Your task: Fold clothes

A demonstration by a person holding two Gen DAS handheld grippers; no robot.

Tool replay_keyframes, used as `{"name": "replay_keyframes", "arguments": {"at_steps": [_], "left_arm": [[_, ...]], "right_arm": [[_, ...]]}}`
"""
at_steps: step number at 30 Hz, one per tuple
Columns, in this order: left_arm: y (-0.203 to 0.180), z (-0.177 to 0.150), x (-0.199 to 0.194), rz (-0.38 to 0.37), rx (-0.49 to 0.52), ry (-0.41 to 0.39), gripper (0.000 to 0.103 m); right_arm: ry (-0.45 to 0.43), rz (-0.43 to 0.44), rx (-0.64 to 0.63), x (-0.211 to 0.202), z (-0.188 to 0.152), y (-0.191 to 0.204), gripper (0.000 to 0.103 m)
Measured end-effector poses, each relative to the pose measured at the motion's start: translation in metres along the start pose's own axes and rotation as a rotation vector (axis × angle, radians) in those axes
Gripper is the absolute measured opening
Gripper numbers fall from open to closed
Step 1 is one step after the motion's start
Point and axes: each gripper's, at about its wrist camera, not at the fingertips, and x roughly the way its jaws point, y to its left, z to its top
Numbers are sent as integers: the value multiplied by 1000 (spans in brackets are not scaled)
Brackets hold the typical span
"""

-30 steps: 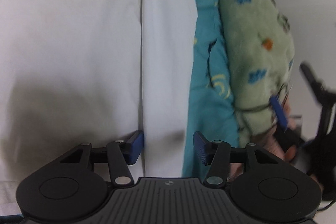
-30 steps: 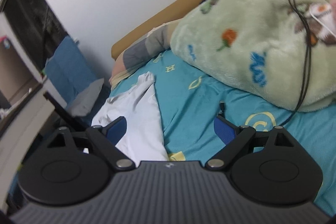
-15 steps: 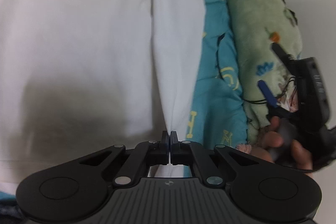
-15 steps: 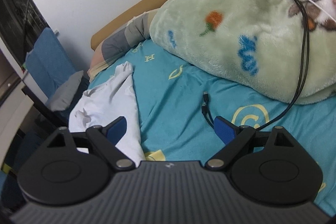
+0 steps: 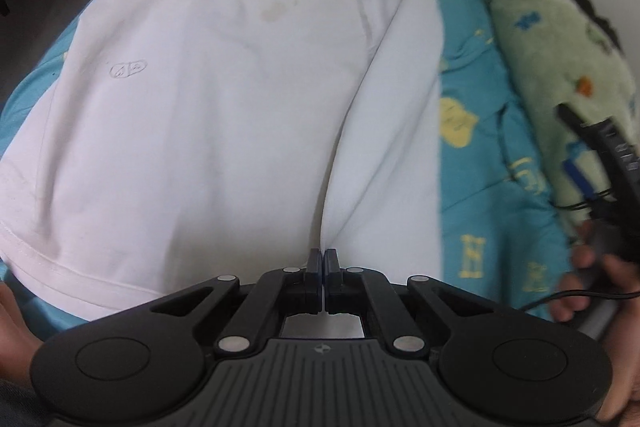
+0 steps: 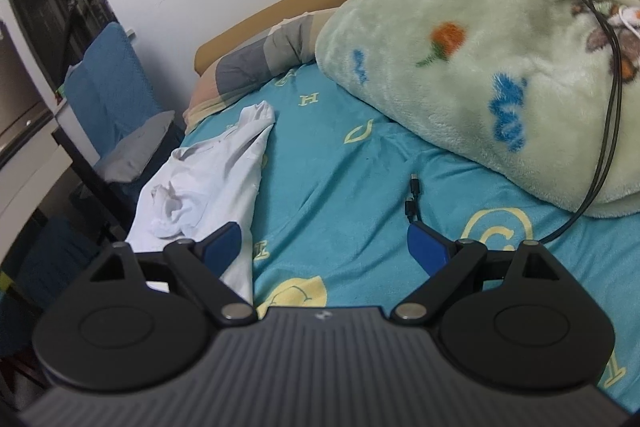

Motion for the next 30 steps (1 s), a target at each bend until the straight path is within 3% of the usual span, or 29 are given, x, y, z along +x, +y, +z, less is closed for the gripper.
{"name": "replay_keyframes", "arguments": {"at_steps": [2,4,6,7,10,12,13,15,19,22,26,28,29,30], "left_arm": [[-1,0,9,8,14,24,3],[-2,2,8,-19,14,27,16],[-1,8,5,-47,-5,25,50],[1,12,2,-62,-25,21,57],[9,38,-6,-115,-103,-36,65],[12,68,-3,-155,-155,-95,80],[11,87,3,-174,-177,-109,81],[8,124,16,-195,-201,-141,80],[-9,186,34,-128,-182,-301,80],[-31,226,66,-77,-154,-368,80],[-20,256,107,-42,-239,-398,71],[-18,262,118,-49,-231,-473,68],[-22,269,119,-23,-191,-485,49],[-27,276,120,3,-150,-497,15]], "right_arm": [[-3,-6,-15,-3,-1,2,91],[2,-7,-7,-5,-2,2,91],[13,-4,5,-7,-3,1,91],[19,0,5,-8,-5,3,91],[21,6,-29,-9,-9,10,91],[20,9,-56,-9,-12,15,91],[23,10,-61,-5,-12,17,91],[28,13,-69,1,-13,21,91],[45,11,-91,16,-12,25,91],[46,8,-107,29,-11,25,91],[62,9,-117,55,-11,23,91],[82,25,-113,68,-13,22,91],[91,34,-108,74,-15,21,91],[100,44,-103,79,-17,21,91]]}}
